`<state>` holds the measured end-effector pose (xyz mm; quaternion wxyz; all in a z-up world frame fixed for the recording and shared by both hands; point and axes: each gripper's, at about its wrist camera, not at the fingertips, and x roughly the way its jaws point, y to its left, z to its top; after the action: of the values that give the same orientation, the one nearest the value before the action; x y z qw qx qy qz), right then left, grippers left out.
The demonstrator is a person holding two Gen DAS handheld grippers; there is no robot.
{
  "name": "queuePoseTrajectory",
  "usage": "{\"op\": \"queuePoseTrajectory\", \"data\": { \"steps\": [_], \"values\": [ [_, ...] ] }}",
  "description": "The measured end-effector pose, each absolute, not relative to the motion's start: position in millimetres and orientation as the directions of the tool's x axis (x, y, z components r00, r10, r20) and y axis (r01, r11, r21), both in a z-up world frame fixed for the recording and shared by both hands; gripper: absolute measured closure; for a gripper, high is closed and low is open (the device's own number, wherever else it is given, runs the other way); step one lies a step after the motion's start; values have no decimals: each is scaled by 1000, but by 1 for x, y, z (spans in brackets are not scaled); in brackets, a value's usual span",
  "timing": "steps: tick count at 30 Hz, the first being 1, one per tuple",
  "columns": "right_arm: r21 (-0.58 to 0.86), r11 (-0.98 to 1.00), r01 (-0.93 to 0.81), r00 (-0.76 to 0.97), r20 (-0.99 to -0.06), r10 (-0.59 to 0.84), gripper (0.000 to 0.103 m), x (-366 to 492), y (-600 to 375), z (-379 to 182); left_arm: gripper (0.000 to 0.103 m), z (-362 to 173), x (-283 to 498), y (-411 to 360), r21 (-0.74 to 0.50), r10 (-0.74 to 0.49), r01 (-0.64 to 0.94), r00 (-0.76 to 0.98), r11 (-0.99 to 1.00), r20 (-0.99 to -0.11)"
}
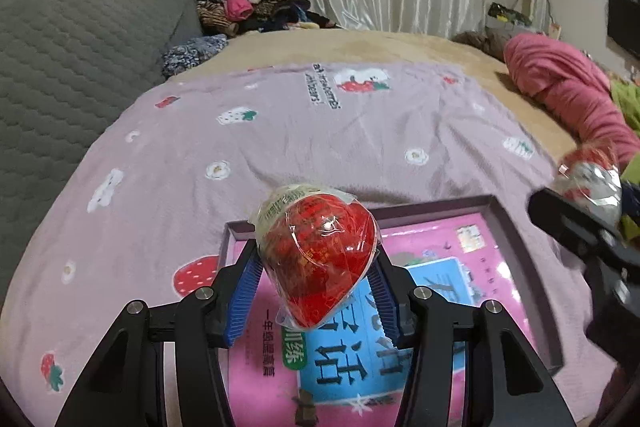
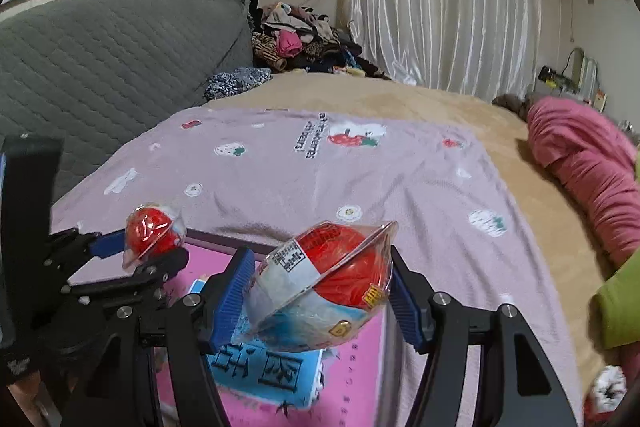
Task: Organize objects
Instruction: 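Carry both wrapped eggs up and over the tray with both grippers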
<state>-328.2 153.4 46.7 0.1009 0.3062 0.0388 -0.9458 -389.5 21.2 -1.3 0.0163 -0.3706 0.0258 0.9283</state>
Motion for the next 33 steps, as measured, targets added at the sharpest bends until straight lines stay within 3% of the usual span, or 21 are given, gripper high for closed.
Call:
{"op": "queuePoseTrajectory", "data": {
  "steps": [11,29,33],
  "values": [
    [-1,-986,165,-722,-682,-120,38,-381,172,-33,49,-60,-435,23,56,-18,-40,-637,-998,-771],
    [-7,-988,153,-638,-765,-93,37,-393,172,-57,49,-87,-444,21,73,-50,-18,-567,-997,-822],
    [-6,-988,152,-621,-779,-91,31,-395,173,-61,49,-86,-443,19,70,-48,-17,-569,-997,-821]
  ]
}}
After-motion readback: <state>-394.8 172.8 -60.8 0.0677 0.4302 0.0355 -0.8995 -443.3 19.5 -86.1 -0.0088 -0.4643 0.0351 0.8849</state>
